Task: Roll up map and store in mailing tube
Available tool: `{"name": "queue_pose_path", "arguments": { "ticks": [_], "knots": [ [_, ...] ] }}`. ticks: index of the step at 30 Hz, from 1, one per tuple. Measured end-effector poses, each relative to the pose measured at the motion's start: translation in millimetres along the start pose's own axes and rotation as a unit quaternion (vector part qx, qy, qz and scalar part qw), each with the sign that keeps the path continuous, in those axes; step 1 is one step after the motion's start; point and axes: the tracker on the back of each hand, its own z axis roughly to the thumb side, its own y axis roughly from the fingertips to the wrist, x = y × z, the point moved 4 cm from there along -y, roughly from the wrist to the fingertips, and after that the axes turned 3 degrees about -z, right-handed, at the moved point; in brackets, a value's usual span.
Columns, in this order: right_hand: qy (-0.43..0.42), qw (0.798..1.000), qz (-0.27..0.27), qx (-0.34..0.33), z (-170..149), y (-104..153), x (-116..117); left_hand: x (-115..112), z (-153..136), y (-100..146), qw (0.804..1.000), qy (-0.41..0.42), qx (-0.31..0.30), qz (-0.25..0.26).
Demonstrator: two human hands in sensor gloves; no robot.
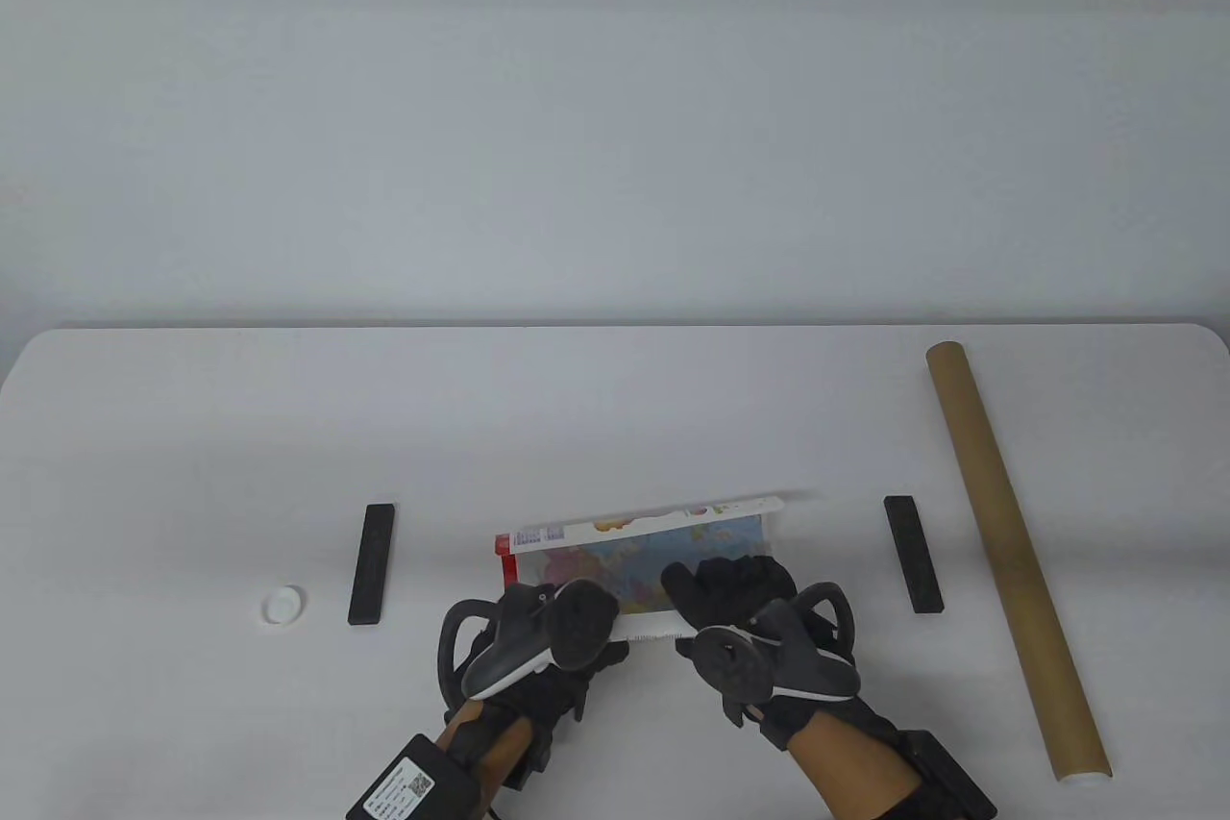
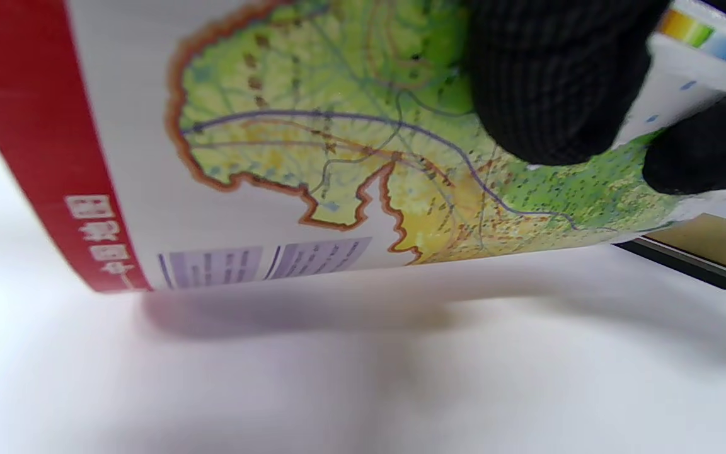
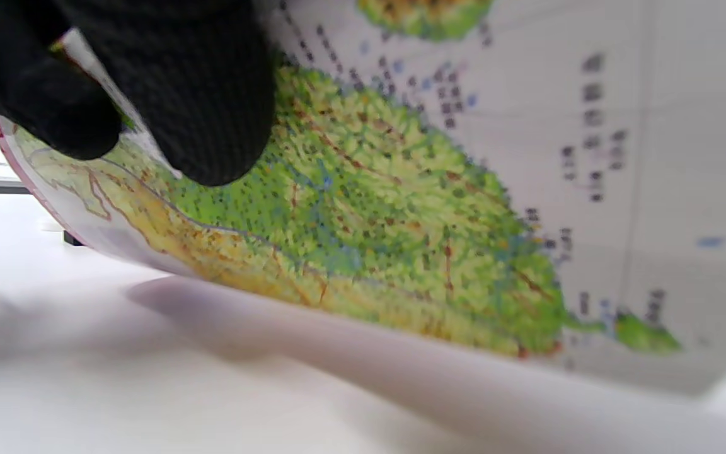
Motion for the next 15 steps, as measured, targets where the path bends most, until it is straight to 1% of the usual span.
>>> {"name": "queue_pose_path", "arguments": {
  "ticks": [4, 5, 7, 9, 11, 12, 13, 14, 15],
  "knots": [
    [0.020, 0.999, -0.026, -0.021, 9, 2, -6, -3, -8, -3, 0.999, 0.033, -0.003, -0.029],
    [0.016, 0.999, -0.024, -0.022, 8, 1, -6, -4, -8, -3, 0.999, 0.036, -0.004, -0.032],
    [-0.007, 1.000, -0.004, -0.013, 4, 0, -3, -4, -5, -3, 0.999, 0.027, -0.005, -0.028],
    [-0.022, 1.000, 0.008, -0.006, 1, -1, 1, -1, 1, 0, 1.000, -0.010, -0.003, -0.006],
    [-0.045, 0.998, 0.032, 0.009, -6, -3, 8, 4, 12, 6, 0.996, -0.076, 0.004, 0.036],
    [-0.068, 0.997, 0.040, 0.017, -9, -3, 10, 7, 19, 9, 0.991, -0.118, 0.005, 0.060],
    [-0.087, 0.995, 0.042, 0.024, -12, -4, 12, 9, 23, 11, 0.987, -0.142, 0.007, 0.076],
    [-0.114, 0.992, 0.049, 0.034, -17, -4, 14, 12, 29, 15, 0.980, -0.167, 0.010, 0.105],
    [-0.140, 0.988, 0.053, 0.042, -21, -4, 15, 13, 32, 17, 0.976, -0.177, 0.008, 0.125]
  ]
}}
